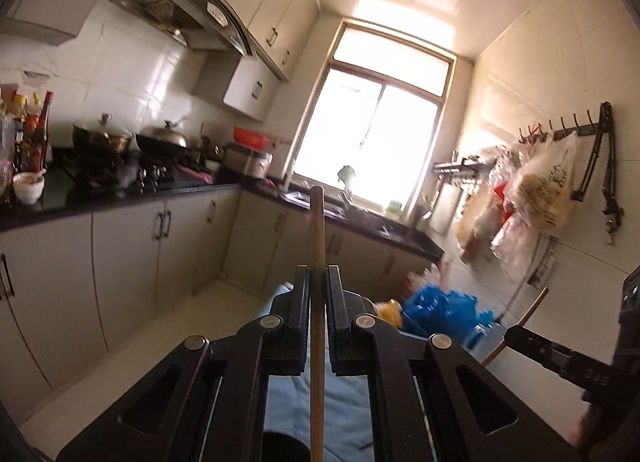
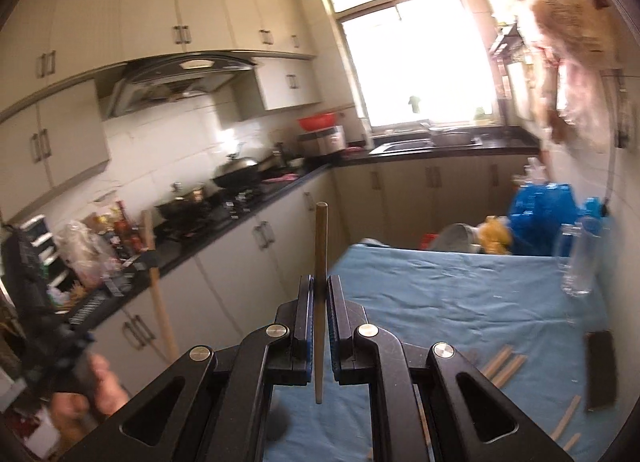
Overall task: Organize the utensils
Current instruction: 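Carry the chopstick to the grey cup and drop it in with the left gripper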
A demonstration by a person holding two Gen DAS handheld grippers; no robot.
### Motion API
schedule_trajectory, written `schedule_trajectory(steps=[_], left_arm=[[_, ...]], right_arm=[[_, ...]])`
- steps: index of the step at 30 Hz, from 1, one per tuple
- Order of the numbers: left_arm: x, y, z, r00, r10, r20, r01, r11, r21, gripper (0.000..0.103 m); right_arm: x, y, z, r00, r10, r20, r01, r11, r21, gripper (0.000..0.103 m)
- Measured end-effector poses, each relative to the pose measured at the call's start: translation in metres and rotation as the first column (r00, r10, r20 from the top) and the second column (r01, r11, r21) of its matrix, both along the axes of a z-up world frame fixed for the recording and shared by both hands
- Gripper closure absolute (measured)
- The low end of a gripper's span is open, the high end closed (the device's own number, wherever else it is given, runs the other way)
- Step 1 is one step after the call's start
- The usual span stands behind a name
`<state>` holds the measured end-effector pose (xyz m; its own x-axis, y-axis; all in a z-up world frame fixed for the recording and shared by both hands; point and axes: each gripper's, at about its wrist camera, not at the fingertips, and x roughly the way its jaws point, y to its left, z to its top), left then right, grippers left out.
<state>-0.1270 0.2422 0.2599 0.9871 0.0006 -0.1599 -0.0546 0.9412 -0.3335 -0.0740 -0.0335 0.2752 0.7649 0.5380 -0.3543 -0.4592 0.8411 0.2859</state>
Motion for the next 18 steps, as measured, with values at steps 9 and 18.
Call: schedule_trajectory(steps=[9, 18], left_arm=[[0.047, 0.009, -0.042, 0.998, 0.016, -0.056, -0.014, 0.999, 0.039, 0.096], [0.066, 0.018, -0.088, 0.984, 0.029, -0.176, -0.025, 0.999, 0.023, 0.096]], right_arm=[[0.028, 0.075, -0.021, 0.991, 0.119, -0.067, -0.121, 0.992, -0.026, 0.096], [0.063, 0.097, -0.082, 0.961, 0.133, -0.242, -0.155, 0.985, -0.074, 0.096]])
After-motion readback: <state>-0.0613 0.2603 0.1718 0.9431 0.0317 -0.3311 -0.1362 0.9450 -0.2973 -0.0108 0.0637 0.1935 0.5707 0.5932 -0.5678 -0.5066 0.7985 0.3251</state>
